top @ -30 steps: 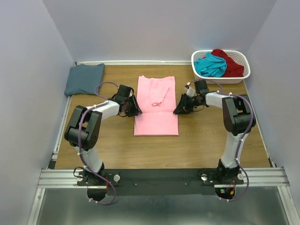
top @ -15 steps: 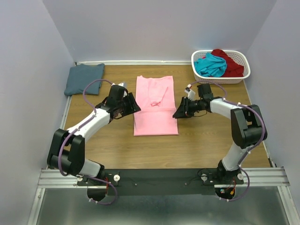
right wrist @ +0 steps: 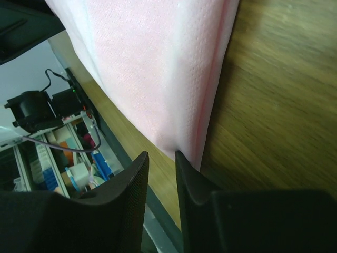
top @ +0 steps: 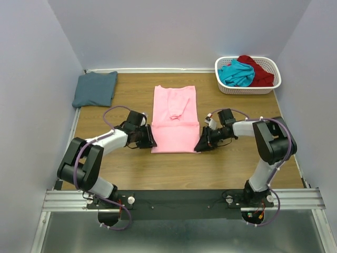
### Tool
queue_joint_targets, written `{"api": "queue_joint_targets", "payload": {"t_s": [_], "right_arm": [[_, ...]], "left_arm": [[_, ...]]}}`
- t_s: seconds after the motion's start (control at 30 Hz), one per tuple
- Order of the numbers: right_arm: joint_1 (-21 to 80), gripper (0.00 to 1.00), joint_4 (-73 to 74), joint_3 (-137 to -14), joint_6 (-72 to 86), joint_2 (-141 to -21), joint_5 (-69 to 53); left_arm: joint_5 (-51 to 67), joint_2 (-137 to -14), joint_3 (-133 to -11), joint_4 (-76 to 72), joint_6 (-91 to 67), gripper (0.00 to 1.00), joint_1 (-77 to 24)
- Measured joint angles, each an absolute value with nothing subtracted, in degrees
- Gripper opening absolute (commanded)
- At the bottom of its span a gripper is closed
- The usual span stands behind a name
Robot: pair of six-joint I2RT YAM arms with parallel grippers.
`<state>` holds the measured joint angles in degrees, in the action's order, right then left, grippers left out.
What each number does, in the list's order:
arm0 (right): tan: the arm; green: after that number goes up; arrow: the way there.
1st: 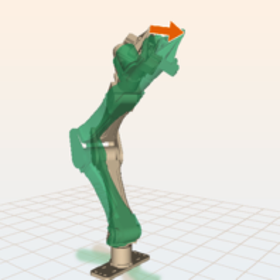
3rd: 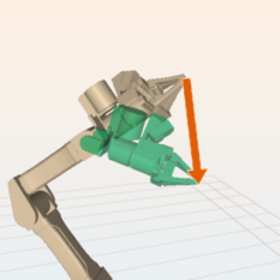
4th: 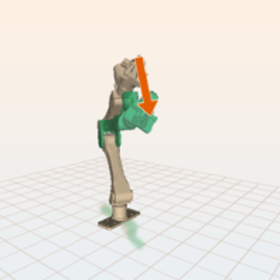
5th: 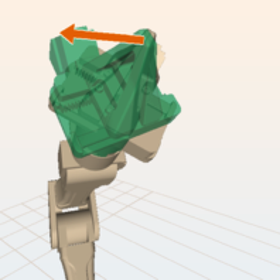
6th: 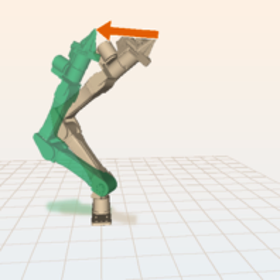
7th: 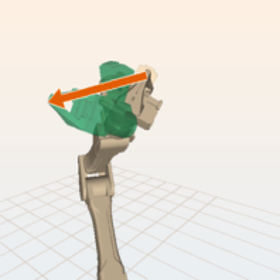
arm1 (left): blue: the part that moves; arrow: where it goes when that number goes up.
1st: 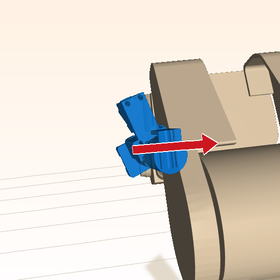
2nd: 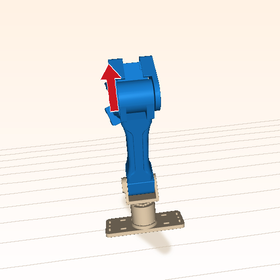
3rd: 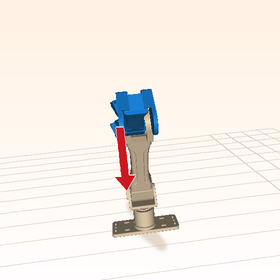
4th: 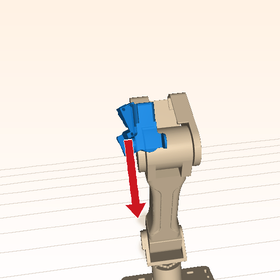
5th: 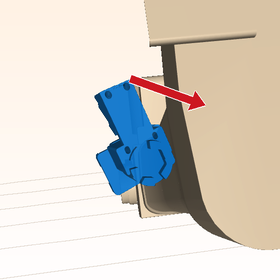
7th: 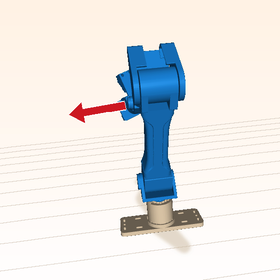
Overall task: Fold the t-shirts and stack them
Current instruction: Fold the tshirt
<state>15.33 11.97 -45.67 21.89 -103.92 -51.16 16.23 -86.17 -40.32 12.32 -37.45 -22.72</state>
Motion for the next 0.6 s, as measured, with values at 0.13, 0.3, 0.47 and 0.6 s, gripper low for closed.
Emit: {"api": "queue_joint_targets", "payload": {"t_s": [0.13, 0.3, 0.47, 0.6], "right_arm": [[14.72, 0.36, 12.03, -44.16, 22.37, -102.0, -50.13], [14.61, 0.53, 13.67, -42.48, 23.07, -95.53, -45.5], [17.12, 0.55, 16.64, -43.79, 23.79, -87.09, -37.71], [21.98, 0.57, 19.55, -46.98, 25.56, -83.92, -27.99]], "left_arm": [[15.84, -84.36, -39.03, 12.69, -37.32, 0.47, -22.09], [12.05, -78.35, -38.09, 17.91, -37.98, 0.67, -22.37], [6.83, -68.01, -39.29, 22.02, -39.72, 0.76, -25.89], [2.17, -68.53, -41.1, 25.19, -40.45, 0.78, -29.91]]}}
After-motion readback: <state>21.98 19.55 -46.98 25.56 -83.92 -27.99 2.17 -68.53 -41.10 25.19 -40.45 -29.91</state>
